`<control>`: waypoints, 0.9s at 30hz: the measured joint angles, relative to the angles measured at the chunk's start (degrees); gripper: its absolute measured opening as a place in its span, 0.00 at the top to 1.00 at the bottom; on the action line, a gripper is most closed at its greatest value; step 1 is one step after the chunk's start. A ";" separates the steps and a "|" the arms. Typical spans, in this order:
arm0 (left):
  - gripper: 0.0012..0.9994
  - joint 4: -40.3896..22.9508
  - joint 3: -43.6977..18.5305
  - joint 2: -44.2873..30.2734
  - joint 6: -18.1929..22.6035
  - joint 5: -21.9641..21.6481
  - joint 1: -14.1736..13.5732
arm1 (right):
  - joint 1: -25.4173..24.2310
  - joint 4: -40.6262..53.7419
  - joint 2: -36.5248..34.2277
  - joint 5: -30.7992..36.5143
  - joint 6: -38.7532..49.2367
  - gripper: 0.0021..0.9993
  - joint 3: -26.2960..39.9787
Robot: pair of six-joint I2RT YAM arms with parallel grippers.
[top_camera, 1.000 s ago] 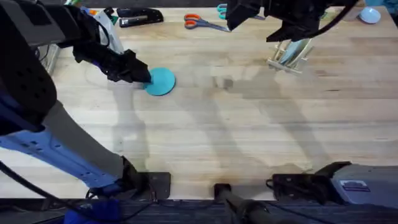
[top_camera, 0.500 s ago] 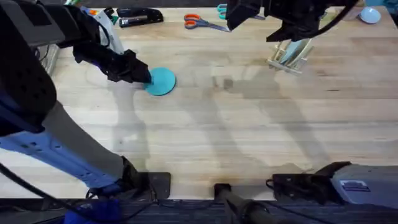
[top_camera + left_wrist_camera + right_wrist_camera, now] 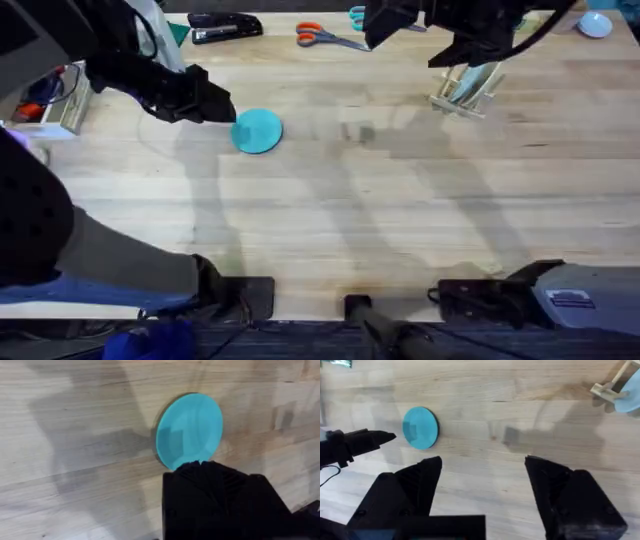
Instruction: Pick up the plates from the table one by one and place each into a slot on the dish rack.
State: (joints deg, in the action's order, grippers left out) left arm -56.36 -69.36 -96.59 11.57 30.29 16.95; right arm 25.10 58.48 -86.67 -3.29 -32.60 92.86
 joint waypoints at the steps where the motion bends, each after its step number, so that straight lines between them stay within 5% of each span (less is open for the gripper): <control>1: 0.96 0.00 0.01 0.08 0.32 0.16 0.02 | 0.00 0.00 0.00 -0.01 0.00 0.01 0.00; 7: 0.96 0.44 0.01 -0.11 1.85 1.46 0.81 | 0.00 0.01 0.00 0.00 0.00 0.01 0.00; 16: 0.96 0.17 0.02 -0.16 5.16 7.07 6.32 | 0.00 0.02 0.00 -0.01 0.00 0.01 0.00; 27: 0.96 -1.54 0.02 -1.19 7.20 11.20 6.12 | 0.00 0.00 0.00 -0.01 0.00 0.01 0.00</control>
State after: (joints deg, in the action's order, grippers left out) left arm -57.89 -69.34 -97.79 18.77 41.49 23.07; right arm 25.10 58.48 -86.67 -3.30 -32.60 92.86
